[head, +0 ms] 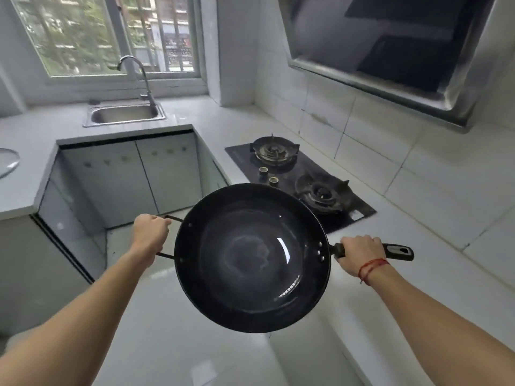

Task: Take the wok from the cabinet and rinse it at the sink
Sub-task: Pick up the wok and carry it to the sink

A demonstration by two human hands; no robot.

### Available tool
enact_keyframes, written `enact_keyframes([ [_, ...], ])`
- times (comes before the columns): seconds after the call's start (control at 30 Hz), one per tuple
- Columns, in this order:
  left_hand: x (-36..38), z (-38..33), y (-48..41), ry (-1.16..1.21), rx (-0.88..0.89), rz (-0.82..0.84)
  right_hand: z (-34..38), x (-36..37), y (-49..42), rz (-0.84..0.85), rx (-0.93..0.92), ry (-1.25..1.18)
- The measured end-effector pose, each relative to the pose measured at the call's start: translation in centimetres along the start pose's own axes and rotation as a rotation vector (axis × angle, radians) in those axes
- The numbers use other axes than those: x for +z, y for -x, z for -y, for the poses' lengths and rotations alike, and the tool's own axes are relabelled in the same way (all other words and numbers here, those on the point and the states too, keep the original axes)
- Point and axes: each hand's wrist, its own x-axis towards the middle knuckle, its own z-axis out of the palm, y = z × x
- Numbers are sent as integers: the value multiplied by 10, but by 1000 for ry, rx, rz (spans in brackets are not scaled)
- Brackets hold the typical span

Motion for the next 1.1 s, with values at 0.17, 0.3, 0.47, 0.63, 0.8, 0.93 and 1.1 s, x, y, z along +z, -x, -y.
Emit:
enact_keyframes([
  [0.17, -70, 31, -6, 7, -45, -121, 65, -22, -18, -38, -143, 4],
  [0.3, -108, 54, -6, -28, -90, -198, 105, -31, -37, -54, -247, 26],
  [0.47, -130, 71, -3, -38, -161, -284, 137, -33, -63, -72, -345, 31],
  [0.63, -131, 68, -5, -82, -191, -343, 150, -31, -88, -71, -398, 11],
  [0.8, -126, 64, -13, -163, -188, -400, 156, -32, -118, -84, -431, 29],
  [0.93, -125, 59, -17, -217, -138, -448, 162, -34, -141, -91, -452, 10],
  [1.1, -133, 55, -29, -293, -115, -523, 185, -44, -168, -101, -497, -3],
])
